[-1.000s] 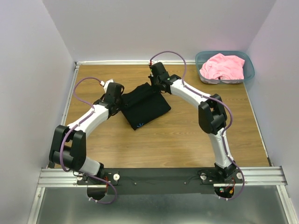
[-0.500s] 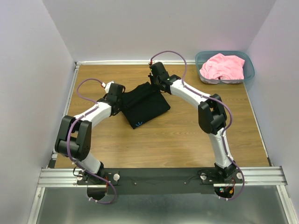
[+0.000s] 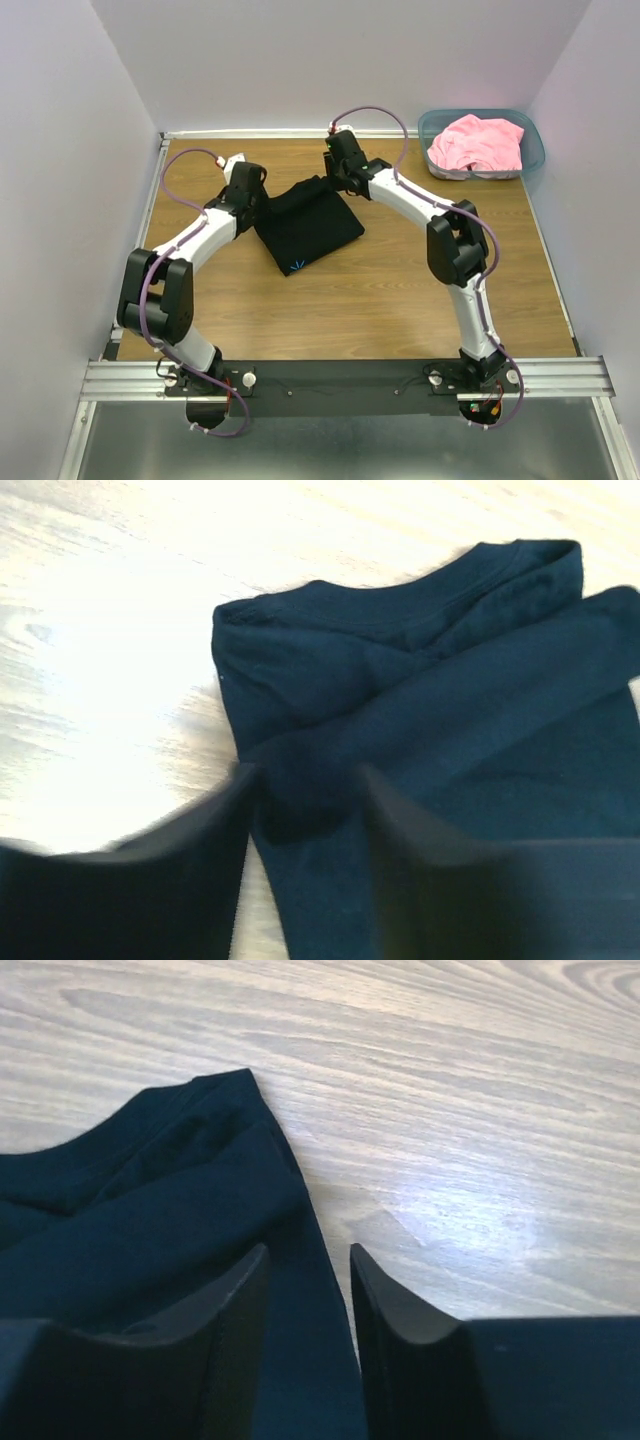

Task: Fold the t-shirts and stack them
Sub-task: Fold the tshirt

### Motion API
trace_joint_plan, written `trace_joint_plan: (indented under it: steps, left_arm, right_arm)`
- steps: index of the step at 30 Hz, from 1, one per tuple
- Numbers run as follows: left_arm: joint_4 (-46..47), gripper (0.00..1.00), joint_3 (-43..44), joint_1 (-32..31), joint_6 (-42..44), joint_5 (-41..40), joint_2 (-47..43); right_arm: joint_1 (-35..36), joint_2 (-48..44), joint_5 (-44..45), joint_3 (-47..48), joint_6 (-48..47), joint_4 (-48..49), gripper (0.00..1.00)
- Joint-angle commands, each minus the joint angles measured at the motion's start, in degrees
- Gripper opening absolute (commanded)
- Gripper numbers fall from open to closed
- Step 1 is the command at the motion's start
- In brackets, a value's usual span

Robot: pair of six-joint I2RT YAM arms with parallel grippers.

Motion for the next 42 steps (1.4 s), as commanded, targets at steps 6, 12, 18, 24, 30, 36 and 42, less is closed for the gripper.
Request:
trace_joint_plan:
  steps: [6, 12, 18, 24, 30, 36, 42]
  left_arm:
    - [-2.56, 0.67, -5.42, -1.06, -1.50, 0.09, -14.21]
    - [-3.01, 0.53, -10.08, -6.07, -4.75, 2.64, -18.10]
    - [1.30, 0.44, -7.02, -4.24, -3.53, 1.33, -7.58]
    - [1.48, 0.42, 5.19, -0.71, 0.43, 0.27, 7.11]
    - [-1.15, 0.42, 17.06, 0.96, 2.36, -0.52, 19.76]
    - [-1.69, 0.43, 24.63, 0.69, 4.12, 3.60, 26.46]
    - [0.33, 0.52, 20.70, 0.78, 2.99, 3.88, 17.79]
  right_arm:
    - [-0.33, -13.35, -7.98, -11.76, 3.49, 1.27, 0.60]
    - [-1.47, -16.71, -15.01, -19.33, 4.90, 1.45, 0.60]
    - [-2.70, -16.28, -20.38, -25.48, 6.21, 4.69, 0.60]
    - [-3.23, -14.17, -22.05, -28.74, 6.65, 5.67, 0.59]
    - [-3.06, -17.41, -24.60, -36.03, 11.30, 6.19, 0.59]
    - [-2.00, -21.54, -28.55, -42.63, 16.41, 7.51, 0.59]
    - [-1.65, -26.64, -30.06, -40.62, 17.29, 7.51, 0.59]
